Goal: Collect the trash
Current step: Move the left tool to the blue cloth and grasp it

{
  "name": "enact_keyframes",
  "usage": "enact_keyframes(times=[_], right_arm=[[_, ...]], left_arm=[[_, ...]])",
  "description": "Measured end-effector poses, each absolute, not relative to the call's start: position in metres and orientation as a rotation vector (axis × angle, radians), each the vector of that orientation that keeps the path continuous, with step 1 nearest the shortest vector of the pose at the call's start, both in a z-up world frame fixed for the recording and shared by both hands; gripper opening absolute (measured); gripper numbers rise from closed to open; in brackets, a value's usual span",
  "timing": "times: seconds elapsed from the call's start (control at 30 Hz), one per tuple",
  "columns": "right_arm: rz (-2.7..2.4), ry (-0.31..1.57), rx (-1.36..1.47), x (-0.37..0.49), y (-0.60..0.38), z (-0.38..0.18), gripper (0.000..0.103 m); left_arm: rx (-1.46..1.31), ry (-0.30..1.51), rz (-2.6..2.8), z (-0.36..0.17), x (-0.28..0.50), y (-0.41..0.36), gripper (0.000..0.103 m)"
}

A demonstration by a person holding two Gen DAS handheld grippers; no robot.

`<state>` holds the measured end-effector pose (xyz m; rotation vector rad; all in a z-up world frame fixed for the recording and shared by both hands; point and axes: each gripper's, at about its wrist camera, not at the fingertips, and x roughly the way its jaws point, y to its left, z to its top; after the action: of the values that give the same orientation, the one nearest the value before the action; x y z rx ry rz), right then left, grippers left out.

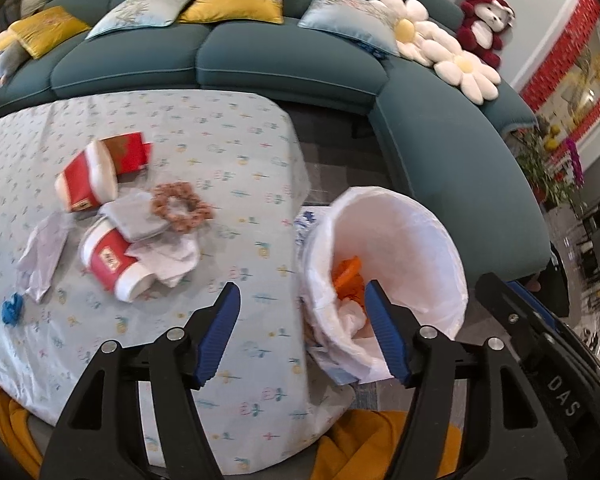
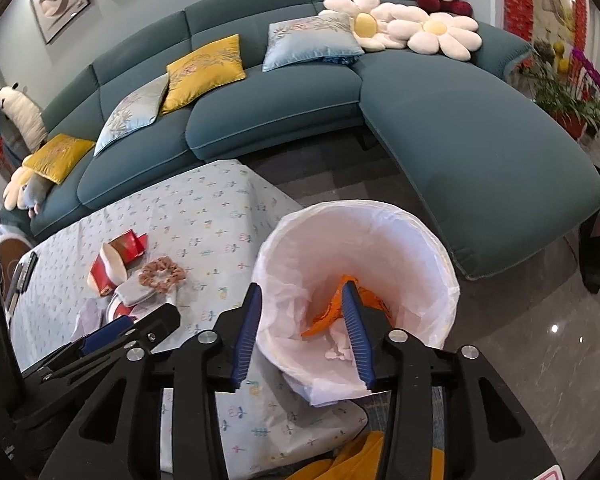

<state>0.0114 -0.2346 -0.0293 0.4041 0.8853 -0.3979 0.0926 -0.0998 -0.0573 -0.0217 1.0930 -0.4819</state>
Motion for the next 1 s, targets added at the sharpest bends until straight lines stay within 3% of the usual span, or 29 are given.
enact_keyframes(times=[0.5, 1.0], right_arm=[[-0.294, 0.915, 0.293, 0.041, -0.147, -0.021, 0.056], [-0.173, 0.988, 0.212, 0.075, -0.053, -0.04, 0.057]], left_arm=[[-0.121, 1.083, -0.29, -0.068, 0.113, 0.027, 0.066], [-0.112, 1.11, -0.104, -0.104, 0.129, 0.15, 0.067]])
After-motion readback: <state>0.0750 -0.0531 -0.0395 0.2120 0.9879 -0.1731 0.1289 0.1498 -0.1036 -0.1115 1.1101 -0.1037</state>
